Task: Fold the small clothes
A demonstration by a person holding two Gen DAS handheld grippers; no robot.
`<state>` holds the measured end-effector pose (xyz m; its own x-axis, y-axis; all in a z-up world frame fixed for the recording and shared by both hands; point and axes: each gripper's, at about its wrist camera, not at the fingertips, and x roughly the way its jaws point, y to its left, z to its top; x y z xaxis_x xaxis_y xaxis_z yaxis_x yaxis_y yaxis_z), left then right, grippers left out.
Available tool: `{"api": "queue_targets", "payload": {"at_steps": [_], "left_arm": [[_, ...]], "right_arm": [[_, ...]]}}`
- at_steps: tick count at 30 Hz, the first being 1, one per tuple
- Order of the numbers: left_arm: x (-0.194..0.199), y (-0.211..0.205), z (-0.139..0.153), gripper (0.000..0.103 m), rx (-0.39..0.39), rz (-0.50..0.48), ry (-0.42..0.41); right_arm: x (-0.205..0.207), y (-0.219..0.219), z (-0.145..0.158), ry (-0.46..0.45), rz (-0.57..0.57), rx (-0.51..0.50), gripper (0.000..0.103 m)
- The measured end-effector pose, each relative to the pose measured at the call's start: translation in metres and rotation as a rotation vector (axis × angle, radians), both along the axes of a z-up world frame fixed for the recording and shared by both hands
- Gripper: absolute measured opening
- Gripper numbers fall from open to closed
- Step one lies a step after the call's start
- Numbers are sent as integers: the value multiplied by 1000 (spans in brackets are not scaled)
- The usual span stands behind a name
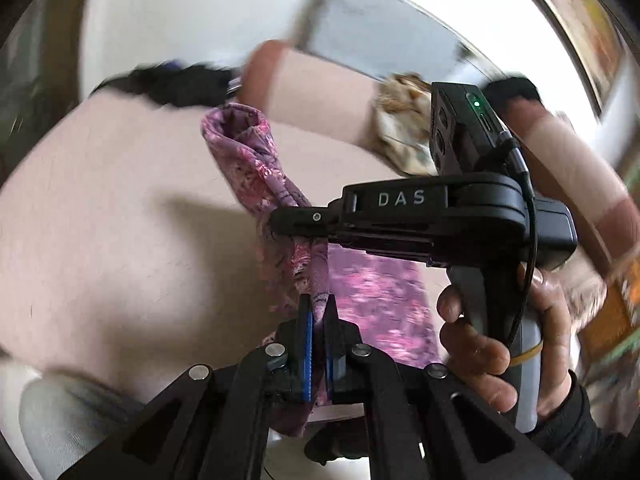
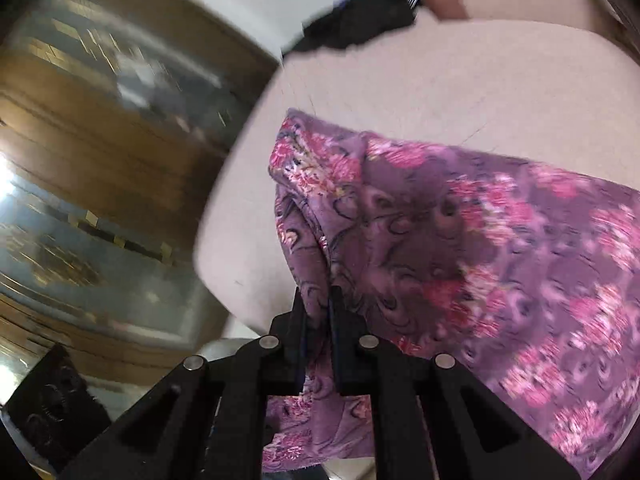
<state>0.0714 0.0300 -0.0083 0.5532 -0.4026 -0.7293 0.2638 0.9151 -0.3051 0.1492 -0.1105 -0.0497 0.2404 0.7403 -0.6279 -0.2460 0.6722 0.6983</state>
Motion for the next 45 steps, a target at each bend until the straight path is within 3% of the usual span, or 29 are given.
{"api": "queue_targets", "payload": {"at_steps": [4,7,10,12,16,22,26,29,31,36,39,42,44,45], "left_arm": [[-2,-70,11,2,60,-134,-20],[3,-125,-2,2,106,-218,0],[17,-173,-25,2,149,-282,44],[21,-198,-41,2,180,-315,61],[43,-219,-77,2,115,-323,166],[45,-227,-107,2,70,-313,266],[44,-237,-118,2,72,-328,290],[36,-247,-130,3,128,-343,282],[37,-251,-136,3,108,-341,308],[28,-258,-123,3,94,-381,257],[30,-266,-145,3,163,-389,313],[25,-269,-158,12,161,-380,336],[19,-264,-153,35,83,-393,352],[14,-260,-148,37,45,-401,361]], "right_arm": [[-12,-78,4,-13,-95,118,9],[-20,-136,-11,9,-170,213,9],[-25,-192,-41,50,-241,303,9],[-26,-203,-60,68,-285,328,8],[-26,-243,-116,167,-385,389,8],[-15,-256,-148,274,-475,217,8],[-20,-256,-143,262,-484,160,5],[-19,-254,-145,273,-484,113,5],[-19,-253,-145,280,-485,95,5],[-33,-259,-122,185,-486,69,4],[-25,-251,-140,260,-490,-33,4],[-25,-256,-147,286,-505,-4,4],[-26,-260,-148,287,-509,14,5],[-27,-261,-149,290,-512,11,7]]}}
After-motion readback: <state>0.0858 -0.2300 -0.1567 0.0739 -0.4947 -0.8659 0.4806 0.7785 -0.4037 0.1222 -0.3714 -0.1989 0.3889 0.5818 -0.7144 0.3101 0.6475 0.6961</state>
